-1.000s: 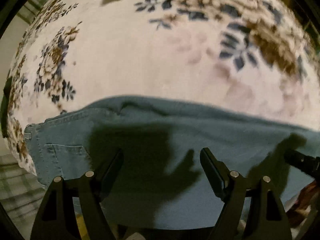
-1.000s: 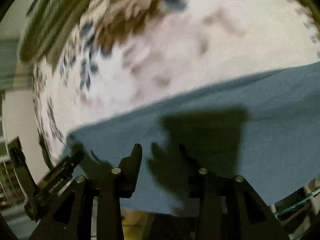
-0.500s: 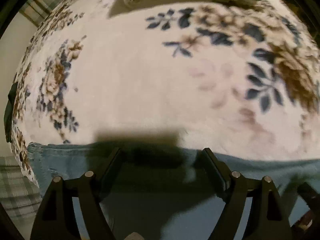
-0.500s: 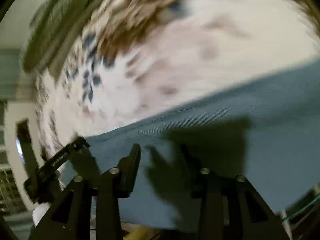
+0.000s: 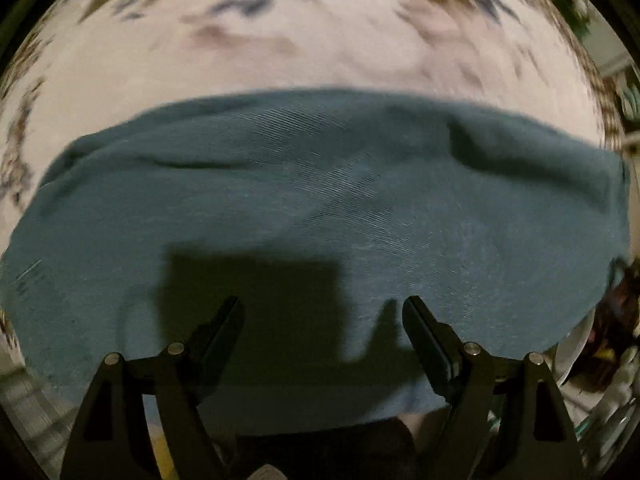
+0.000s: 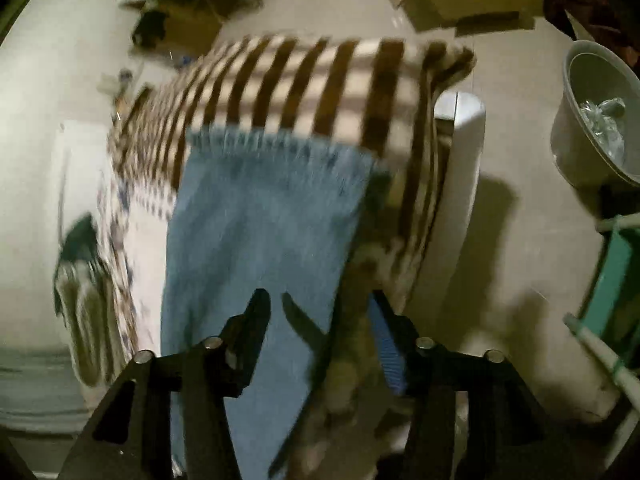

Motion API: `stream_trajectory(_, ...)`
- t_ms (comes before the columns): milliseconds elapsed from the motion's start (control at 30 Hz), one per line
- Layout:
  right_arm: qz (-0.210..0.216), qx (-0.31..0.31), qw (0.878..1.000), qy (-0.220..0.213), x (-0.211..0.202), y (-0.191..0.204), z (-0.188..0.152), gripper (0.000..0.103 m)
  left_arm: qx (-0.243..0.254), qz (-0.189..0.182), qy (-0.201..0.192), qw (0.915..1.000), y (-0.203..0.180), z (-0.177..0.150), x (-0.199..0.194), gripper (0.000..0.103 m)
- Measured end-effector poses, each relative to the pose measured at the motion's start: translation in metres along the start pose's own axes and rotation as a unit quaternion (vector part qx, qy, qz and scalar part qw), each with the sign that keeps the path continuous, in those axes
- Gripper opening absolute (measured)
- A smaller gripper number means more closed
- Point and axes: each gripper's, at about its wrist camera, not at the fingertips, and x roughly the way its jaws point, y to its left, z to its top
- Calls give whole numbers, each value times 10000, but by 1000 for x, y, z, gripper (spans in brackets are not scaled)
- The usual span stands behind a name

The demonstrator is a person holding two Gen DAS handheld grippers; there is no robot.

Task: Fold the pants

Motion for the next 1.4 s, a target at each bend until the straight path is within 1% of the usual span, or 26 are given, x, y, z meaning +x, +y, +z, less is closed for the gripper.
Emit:
stream_trajectory(33, 69, 30, 9999, -90, 3, 0, -1, 41, 83, 93, 73, 9999, -3, 2, 8, 80)
stream_trajectory(67, 158, 50, 9997, -162, 3, 1, -3, 37, 115, 134, 85, 9998, -4, 3, 11, 83)
stream_trajectory(133, 378, 66, 9988, -315, -6, -6, 6, 36, 207, 218, 38, 9995, -1, 9, 16, 88)
stream_trajectory(200, 628, 37, 9972, -401, -9, -2, 7, 36, 227, 210, 54, 9995, 8, 17, 21, 92)
stream_trajectory(267, 800, 10, 9959, -411, -7, 3, 10, 36, 247, 254, 88, 9993, -10, 11, 18, 103)
stream_trajectory(333, 778, -44, 9965, -287, 1, 9, 11, 36, 192, 141, 148, 9996, 1, 17, 24, 103)
stream_trajectory(400, 729, 41, 9972, -175, 11, 3, 16, 37, 213, 96, 135, 9996, 7, 21, 26, 103)
stream_trajectory(433, 783, 87, 9968, -146, 15, 1, 17, 37, 238, 97, 124, 9996, 8, 21, 27, 103)
stream_trajectory(467, 889, 139, 9958, -133, 17, -2, 19, 38, 256, 90, 103, 9996, 13, 24, 28, 103)
stream_trajectory(500, 1019, 164, 9946, -114, 18, -3, 21, 39, 255, 78, 78, 9996, 9, 22, 26, 103)
stream_trajectory(533, 1108, 148, 9937, -103, 19, -3, 21, 39, 252, 70, 51, 9996, 4, 19, 24, 103)
stream_trajectory(600, 1415, 37, 9899, -108, 16, -1, 21, 39, 253, 67, 2, 9997, 5, 18, 25, 103)
stream_trajectory(700, 1400, -200, 9899, -107, 19, 8, 21, 39, 209, 64, -92, 9997, 9, 17, 24, 103)
stream_trajectory(767, 1285, -328, 9911, -149, 23, 17, 21, 39, 179, 68, -127, 9997, 5, 10, 21, 103)
stream_trajectory(800, 1162, -423, 9922, -158, 26, 22, 20, 39, 165, 70, -139, 9997, 8, 11, 21, 103)
stream_trajectory(833, 1086, -461, 9929, -162, 30, 26, 21, 39, 146, 71, -151, 9998, 0, 3, 18, 103)
stream_trajectory(867, 1084, -441, 9930, -160, 33, 26, 20, 39, 128, 74, -160, 9998, -6, 3, 21, 103)
stream_trajectory(967, 1286, -128, 9915, -139, 42, 22, 22, 39, 63, 72, -200, 9998, -7, -5, 17, 103)
stream_trajectory(1033, 1552, 163, 9876, -139, 45, 20, 22, 39, 36, 67, -233, 9997, -15, -9, 13, 103)
stream_trajectory(1067, 1732, 239, 9845, -167, 44, 20, 21, 39, 24, 66, -245, 9997, -19, -11, 11, 103)
stream_trajectory(1100, 1900, 176, 9813, -234, 40, 25, 20, 39, 11, 65, -256, 9997, -16, -11, 11, 103)
stream_trajectory(1133, 1910, 16, 9812, -279, 37, 32, 18, 39, 6, 66, -263, 9996, -23, -12, 7, 103)
stream_trajectory(1233, 1405, -691, 9865, -477, 33, 59, 13, 39, -20, 75, -287, 9996, -33, -15, 10, 103)
stream_trajectory(1300, 1153, -861, 9884, -488, 40, 66, 12, 39, -36, 69, -286, 9996, -32, -15, 9, 103)
stream_trajectory(1333, 1054, -830, 9899, -453, 49, 66, 14, 39, -33, 68, -283, 9996, -36, -16, 5, 103)
stream_trajectory(1400, 1168, -630, 9905, -349, 62, 62, 19, 39, -38, 61, -287, 9996, -36, -15, 3, 103)
